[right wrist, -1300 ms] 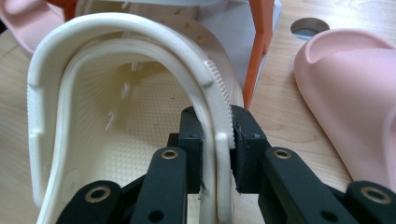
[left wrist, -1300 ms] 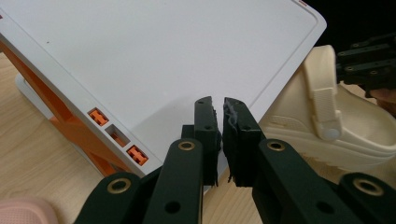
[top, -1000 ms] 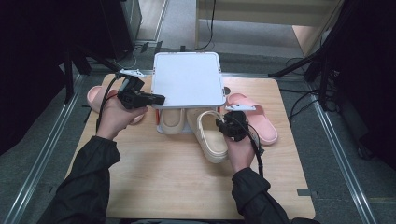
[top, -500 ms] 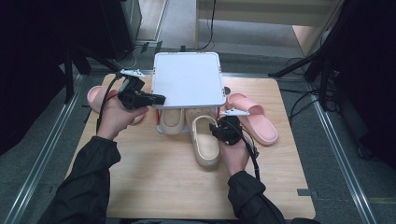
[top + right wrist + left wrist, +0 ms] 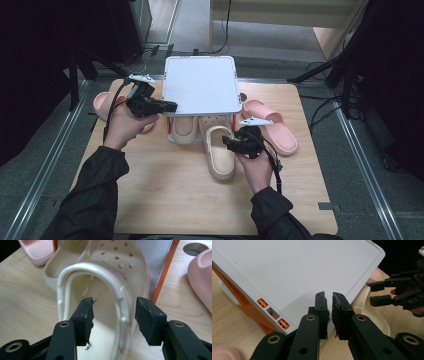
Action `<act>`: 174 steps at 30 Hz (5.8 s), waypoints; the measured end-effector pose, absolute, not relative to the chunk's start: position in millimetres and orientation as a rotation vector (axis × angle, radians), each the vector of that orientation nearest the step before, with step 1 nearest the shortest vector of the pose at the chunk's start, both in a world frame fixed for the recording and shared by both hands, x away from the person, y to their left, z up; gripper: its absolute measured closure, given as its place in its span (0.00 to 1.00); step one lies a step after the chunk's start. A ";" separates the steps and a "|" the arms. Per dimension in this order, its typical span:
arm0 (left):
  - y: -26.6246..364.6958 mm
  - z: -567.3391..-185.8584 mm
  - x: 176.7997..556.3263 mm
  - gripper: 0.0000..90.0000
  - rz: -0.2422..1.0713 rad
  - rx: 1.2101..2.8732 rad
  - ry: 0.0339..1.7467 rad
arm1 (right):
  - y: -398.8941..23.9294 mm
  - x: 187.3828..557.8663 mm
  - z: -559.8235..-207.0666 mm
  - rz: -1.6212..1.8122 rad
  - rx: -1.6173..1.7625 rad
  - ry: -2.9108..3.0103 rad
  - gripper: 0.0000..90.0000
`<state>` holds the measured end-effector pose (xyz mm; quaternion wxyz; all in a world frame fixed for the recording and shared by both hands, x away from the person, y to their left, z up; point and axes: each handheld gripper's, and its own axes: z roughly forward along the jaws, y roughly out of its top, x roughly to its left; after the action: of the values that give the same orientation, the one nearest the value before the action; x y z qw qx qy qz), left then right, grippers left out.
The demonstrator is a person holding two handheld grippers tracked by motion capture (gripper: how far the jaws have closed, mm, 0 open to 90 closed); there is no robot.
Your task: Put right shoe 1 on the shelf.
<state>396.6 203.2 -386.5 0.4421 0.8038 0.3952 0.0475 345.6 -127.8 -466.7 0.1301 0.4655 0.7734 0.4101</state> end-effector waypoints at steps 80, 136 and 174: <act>201.1 -386.8 396.1 0.94 0.137 1.990 0.994 | -108.1 314.5 -501.4 1.173 1.177 2.404 1.00; 224.4 -370.7 367.3 0.48 0.143 1.958 1.009 | -145.3 324.0 -472.2 1.376 1.036 2.474 0.60; 310.6 -426.7 358.5 0.99 0.236 1.892 1.300 | -143.9 334.1 -468.6 1.399 0.962 2.533 0.60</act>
<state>358.5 310.6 -426.7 0.4049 0.7497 0.5150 0.0934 334.1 -143.9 -468.6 0.0459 0.3151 0.8298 0.4583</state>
